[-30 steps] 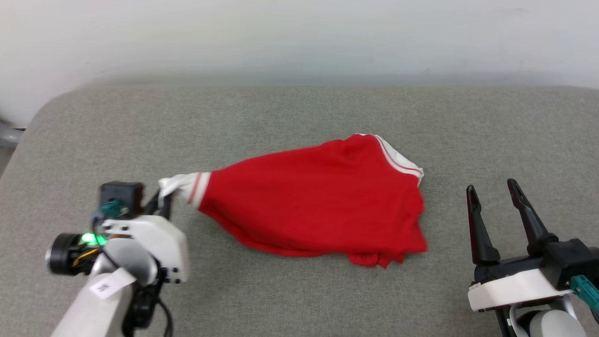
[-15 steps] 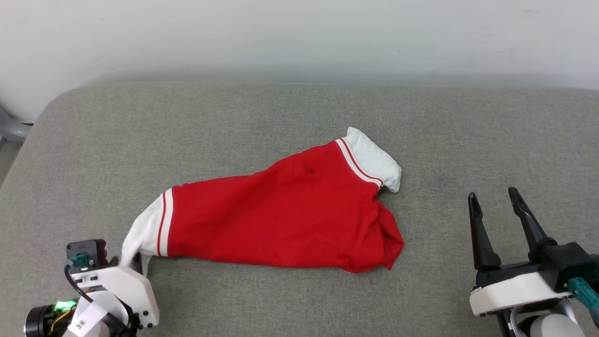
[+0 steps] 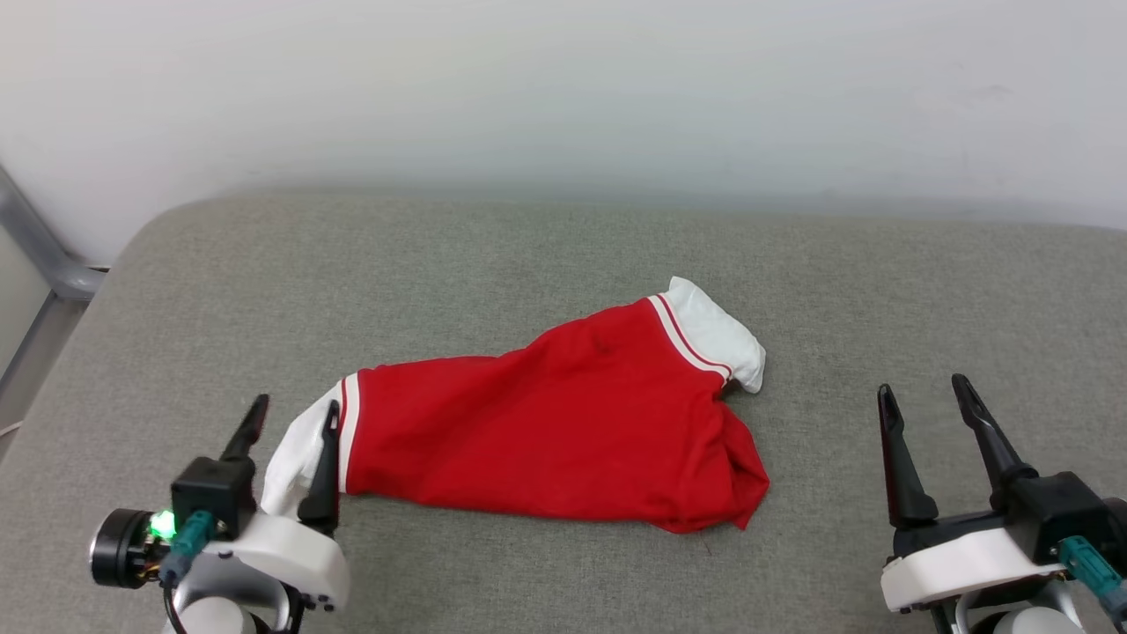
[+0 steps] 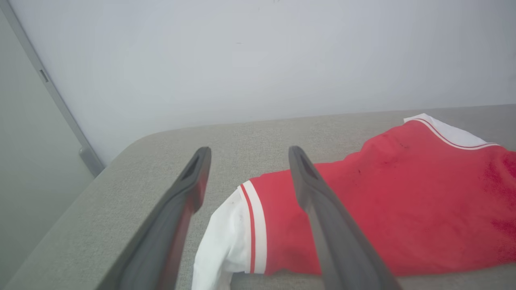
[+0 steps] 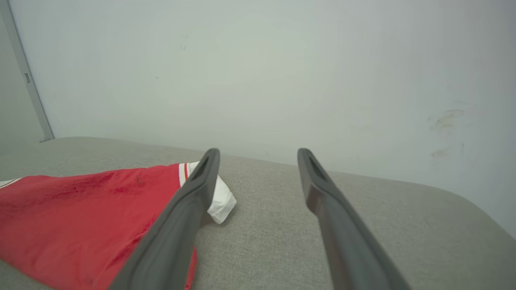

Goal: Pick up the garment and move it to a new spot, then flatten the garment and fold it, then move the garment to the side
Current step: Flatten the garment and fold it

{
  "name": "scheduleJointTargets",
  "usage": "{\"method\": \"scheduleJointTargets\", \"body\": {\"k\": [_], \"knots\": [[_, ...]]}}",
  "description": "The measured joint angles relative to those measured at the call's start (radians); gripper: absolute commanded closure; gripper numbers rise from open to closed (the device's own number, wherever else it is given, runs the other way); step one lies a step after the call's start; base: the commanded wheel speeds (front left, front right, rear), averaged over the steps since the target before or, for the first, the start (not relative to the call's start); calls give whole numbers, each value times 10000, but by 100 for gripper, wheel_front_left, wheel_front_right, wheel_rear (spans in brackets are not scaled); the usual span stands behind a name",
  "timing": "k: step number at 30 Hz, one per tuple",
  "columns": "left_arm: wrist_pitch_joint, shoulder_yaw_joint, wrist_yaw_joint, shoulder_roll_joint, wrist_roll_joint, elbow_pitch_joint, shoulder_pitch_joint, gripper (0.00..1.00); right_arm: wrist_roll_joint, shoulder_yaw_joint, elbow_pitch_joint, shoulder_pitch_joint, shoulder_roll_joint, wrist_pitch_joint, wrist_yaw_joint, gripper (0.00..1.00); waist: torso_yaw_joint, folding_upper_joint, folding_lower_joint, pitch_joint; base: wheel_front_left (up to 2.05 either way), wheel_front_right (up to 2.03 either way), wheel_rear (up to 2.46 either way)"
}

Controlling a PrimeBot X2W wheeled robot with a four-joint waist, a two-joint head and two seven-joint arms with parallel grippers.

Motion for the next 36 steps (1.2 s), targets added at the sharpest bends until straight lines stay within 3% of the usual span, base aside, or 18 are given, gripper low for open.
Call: {"method": "scheduleJointTargets", "body": {"k": [9, 12, 19, 26, 31, 36], "knots": [[-324, 255, -52, -616, 1346, -1896, 1055, 0, 79, 491, 598, 76, -6, 79, -4, 0, 299, 0, 0, -107, 0, 0, 0], [-324, 362, -194, -769, 1685, -2226, 1313, 0, 186, 1450, 991, -304, -148, 1344, 2, 0, 436, 0, 0, 0, 0, 0, 0], [-324, 566, -598, -1137, 2194, -2364, 1234, 0, 1881, 3634, 1398, -2311, -1776, 5914, 0, 0, 895, 0, 1, 378, 0, 0, 0], [-326, 765, -903, -1611, 2420, -2288, 964, 0, 3187, 4167, 2038, -3982, -2474, 9781, -2, 0, 1562, 0, 2, 851, 0, 0, 0], [-326, 905, -1129, -1929, 2585, -2203, 822, 0, 3189, 4243, 2621, -4699, -2734, 11064, -2, 0, 2107, 0, 2, 1208, 0, 0, 0], [-326, 1081, -1375, -2161, 2708, -2123, 761, 0, 3296, 4332, 3308, -4966, -2698, 11540, 0, 0, 2562, 0, 2, 1559, 0, 0, 0]]}}
